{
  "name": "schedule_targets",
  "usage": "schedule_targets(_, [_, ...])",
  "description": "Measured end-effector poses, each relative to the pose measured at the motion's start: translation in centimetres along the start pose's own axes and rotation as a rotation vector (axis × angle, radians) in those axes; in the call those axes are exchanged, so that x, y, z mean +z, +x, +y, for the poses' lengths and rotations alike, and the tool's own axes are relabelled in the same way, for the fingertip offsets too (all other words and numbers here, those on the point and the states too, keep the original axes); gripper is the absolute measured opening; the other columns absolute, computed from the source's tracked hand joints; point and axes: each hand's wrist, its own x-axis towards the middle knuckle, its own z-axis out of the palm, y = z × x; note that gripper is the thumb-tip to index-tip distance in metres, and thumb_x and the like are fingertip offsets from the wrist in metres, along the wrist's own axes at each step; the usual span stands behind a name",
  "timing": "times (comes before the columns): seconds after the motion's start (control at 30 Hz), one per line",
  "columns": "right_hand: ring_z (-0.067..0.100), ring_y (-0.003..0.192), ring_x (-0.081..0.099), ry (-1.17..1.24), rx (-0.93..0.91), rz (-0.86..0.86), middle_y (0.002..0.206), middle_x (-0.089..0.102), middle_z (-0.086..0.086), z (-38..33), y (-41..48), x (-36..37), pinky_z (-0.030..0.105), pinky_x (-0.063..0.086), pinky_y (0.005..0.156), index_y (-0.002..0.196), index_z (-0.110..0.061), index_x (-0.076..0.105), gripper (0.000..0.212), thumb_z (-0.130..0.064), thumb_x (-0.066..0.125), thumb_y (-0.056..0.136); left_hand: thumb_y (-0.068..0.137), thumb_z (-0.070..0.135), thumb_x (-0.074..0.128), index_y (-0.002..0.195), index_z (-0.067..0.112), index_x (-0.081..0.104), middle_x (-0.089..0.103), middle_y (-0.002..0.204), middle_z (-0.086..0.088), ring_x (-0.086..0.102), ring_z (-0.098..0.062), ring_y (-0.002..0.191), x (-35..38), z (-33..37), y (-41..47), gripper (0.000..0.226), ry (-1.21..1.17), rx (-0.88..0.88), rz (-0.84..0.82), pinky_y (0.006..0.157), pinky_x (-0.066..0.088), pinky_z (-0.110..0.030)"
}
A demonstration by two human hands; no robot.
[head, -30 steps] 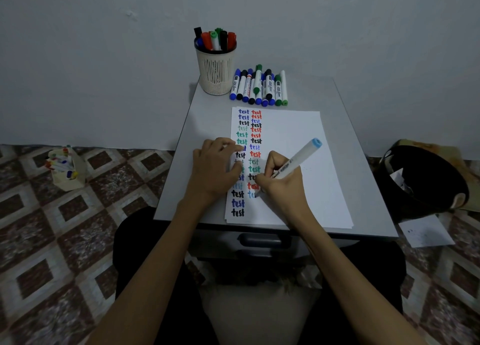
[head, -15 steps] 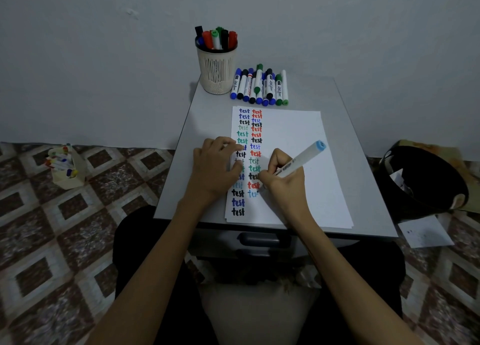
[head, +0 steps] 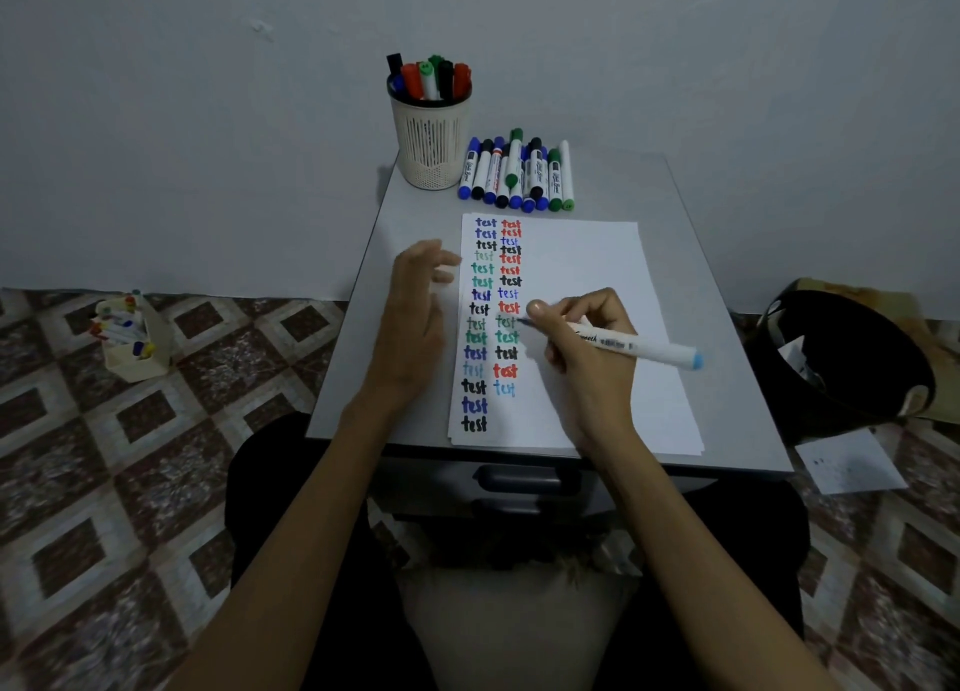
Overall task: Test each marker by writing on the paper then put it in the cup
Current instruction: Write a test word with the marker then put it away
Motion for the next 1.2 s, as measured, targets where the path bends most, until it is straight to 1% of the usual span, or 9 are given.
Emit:
schedule_targets(0.1, [0.020, 0.072, 0.066, 0.155, 0.064, -0.001, 0.079, 0.065, 0.009, 0.1, 0.2, -0.1, 0.025, 0.054, 0.063, 0.090, -0.001, 0.056, 0.011, 0.006, 0.063, 0.085, 0.086, -0.008, 0.052, 0.121, 0.009, 0.038, 0.044, 0.130, -0.002, 0.058, -0.016, 0.113, -0.8, 0.8, -0.1, 0.041, -0.322, -0.122, 0.032, 0.091, 0.049, -0.025])
schedule_targets(0.2, [0.027, 0.087, 0.070, 0.337, 0.177, -0.005, 0.089, 0.072, 0.013, -0.2, 0.5, -0.2, 0.030, 0.058, 0.067, 0.097, -0.003, 0.061, 0.014, 0.003, 0.049, 0.092, 0.076, -0.005, 0.068, 0.112, 0.015, 0.037, 0.060, 0.113, -0.011, 0.065, -0.019, 0.101, -1.4, 1.5, -0.4, 0.053, -0.529, -0.255, 0.018, 0.085, 0.054, -0.032])
schedule_targets(0.27, [0.024, 0.079, 0.071, 0.374, 0.212, -0.003, 0.083, 0.073, 0.013, -0.6, 0.6, -0.1, 0.027, 0.058, 0.060, 0.095, -0.004, 0.061, 0.017, 0.003, 0.045, 0.094, 0.071, -0.003, 0.073, 0.107, 0.017, 0.041, 0.066, 0.101, -0.013, 0.068, -0.020, 0.094, -1.5, 1.6, -0.4, 0.052, -0.540, -0.282, -0.027, 0.082, 0.055, -0.034])
schedule_targets(0.4, [0.019, 0.057, 0.064, 0.351, 0.180, -0.014, 0.067, 0.063, 0.010, -1.2, 0.6, -0.2, 0.023, 0.053, 0.050, 0.083, -0.005, 0.055, 0.015, 0.008, 0.049, 0.090, 0.072, 0.004, 0.074, 0.105, 0.016, 0.055, 0.070, 0.100, -0.006, 0.068, -0.017, 0.095, -1.5, 1.6, -0.4, 0.040, -0.489, -0.258, -0.098, 0.081, 0.055, -0.033])
schedule_targets(0.53, [0.021, 0.060, 0.064, 0.163, 0.096, -0.080, 0.065, 0.064, 0.013, -1.3, 0.8, -0.5, 0.027, 0.056, 0.057, 0.085, -0.001, 0.054, 0.012, 0.010, 0.054, 0.086, 0.079, 0.011, 0.069, 0.103, 0.012, 0.063, 0.069, 0.104, -0.005, 0.066, -0.020, 0.097, -1.5, 1.1, -0.5, 0.024, -0.490, -0.227, -0.161, 0.079, 0.056, -0.036])
schedule_targets(0.8, [0.025, 0.060, 0.067, 0.034, 0.089, -0.148, 0.073, 0.068, 0.017, -1.5, 0.8, -0.6, 0.026, 0.054, 0.055, 0.079, -0.001, 0.055, 0.012, 0.009, 0.060, 0.083, 0.080, 0.012, 0.065, 0.106, 0.013, 0.065, 0.066, 0.105, 0.005, 0.062, -0.023, 0.107, -1.7, 0.4, -0.4, 0.026, -0.573, -0.191, -0.207, 0.077, 0.057, -0.034])
schedule_targets(0.93, [0.027, 0.065, 0.069, -0.018, 0.157, -0.179, 0.078, 0.071, 0.018, -2.6, 1.6, -1.1, 0.026, 0.056, 0.058, 0.079, 0.000, 0.059, 0.011, 0.009, 0.063, 0.082, 0.075, 0.007, 0.066, 0.101, 0.008, 0.065, 0.072, 0.100, 0.000, 0.065, -0.020, 0.101, -2.0, 1.0, -0.5, 0.026, -0.712, -0.322, -0.208, 0.075, 0.056, -0.029])
schedule_targets(1.07, [0.029, 0.070, 0.071, -0.080, 0.220, -0.266, 0.084, 0.071, 0.023, -3.3, 2.2, -1.2, 0.028, 0.059, 0.064, 0.082, 0.004, 0.064, 0.009, 0.008, 0.070, 0.077, 0.074, 0.010, 0.066, 0.094, 0.006, 0.066, 0.073, 0.088, 0.000, 0.069, -0.016, 0.087, -2.2, 1.2, -0.4, 0.020, -0.654, -0.331, -0.241, 0.071, 0.055, -0.024])
schedule_targets(1.2, [0.026, 0.065, 0.071, -0.071, 0.219, -0.248, 0.076, 0.072, 0.018, -3.1, 2.3, -0.5, 0.029, 0.060, 0.063, 0.079, 0.003, 0.062, 0.012, 0.008, 0.072, 0.076, 0.075, 0.013, 0.065, 0.089, 0.008, 0.068, 0.073, 0.077, -0.001, 0.067, -0.014, 0.071, -2.5, 1.2, -0.3, 0.015, -0.623, -0.302, -0.238, 0.068, 0.055, -0.023])
